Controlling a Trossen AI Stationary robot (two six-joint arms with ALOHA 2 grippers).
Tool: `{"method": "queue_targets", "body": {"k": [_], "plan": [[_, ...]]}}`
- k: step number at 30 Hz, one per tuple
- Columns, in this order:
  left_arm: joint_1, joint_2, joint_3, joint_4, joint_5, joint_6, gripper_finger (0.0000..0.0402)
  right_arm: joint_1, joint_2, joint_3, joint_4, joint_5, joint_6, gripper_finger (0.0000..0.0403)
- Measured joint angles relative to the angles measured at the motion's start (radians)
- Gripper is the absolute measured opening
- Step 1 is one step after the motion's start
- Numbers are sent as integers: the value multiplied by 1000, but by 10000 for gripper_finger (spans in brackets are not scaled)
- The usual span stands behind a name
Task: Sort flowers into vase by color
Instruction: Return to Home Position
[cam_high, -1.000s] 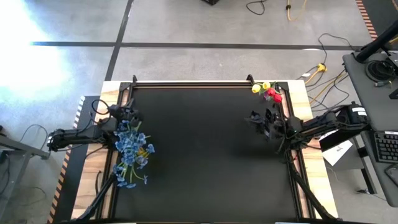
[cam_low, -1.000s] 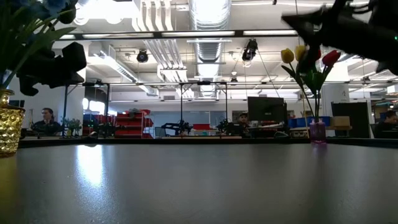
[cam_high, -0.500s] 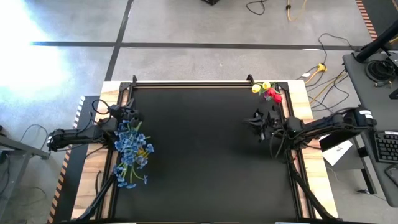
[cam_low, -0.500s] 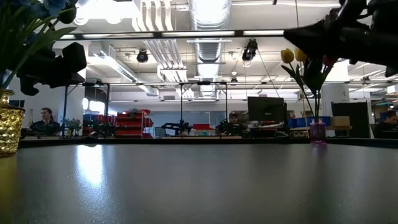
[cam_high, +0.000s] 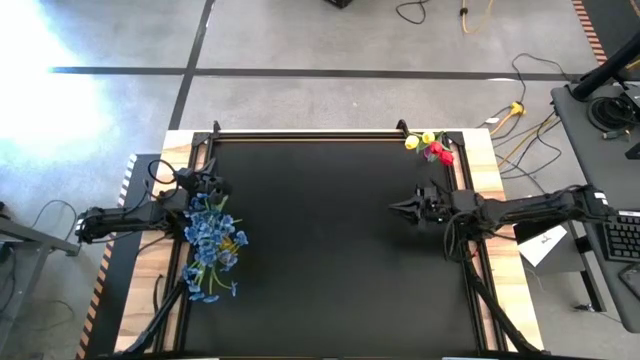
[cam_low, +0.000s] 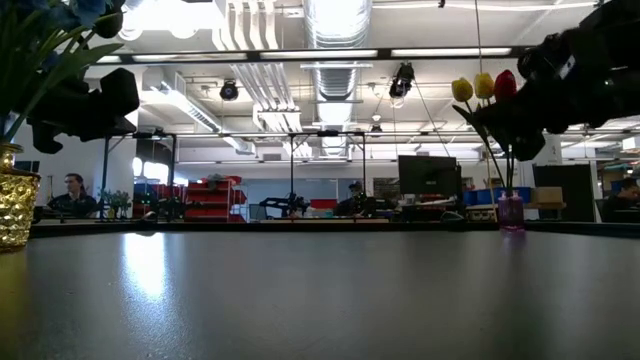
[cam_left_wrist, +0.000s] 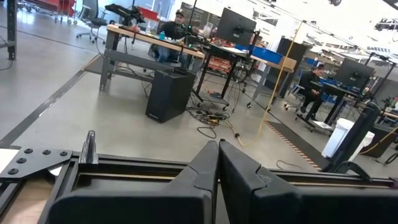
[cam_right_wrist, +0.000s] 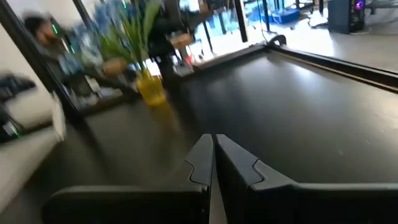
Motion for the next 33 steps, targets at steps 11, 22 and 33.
{"method": "queue_targets", "body": {"k": [11, 22, 33], "plan": [[0, 0, 0, 0, 0, 0, 0, 0, -295, -1, -455, -8, -250, 13], [0, 0, 0, 2, 5, 0, 0, 0, -304, 24, -475, 20, -251, 13], [0, 0, 0, 3, 5, 0, 0, 0, -303, 25, -475, 20, -250, 13]]}}
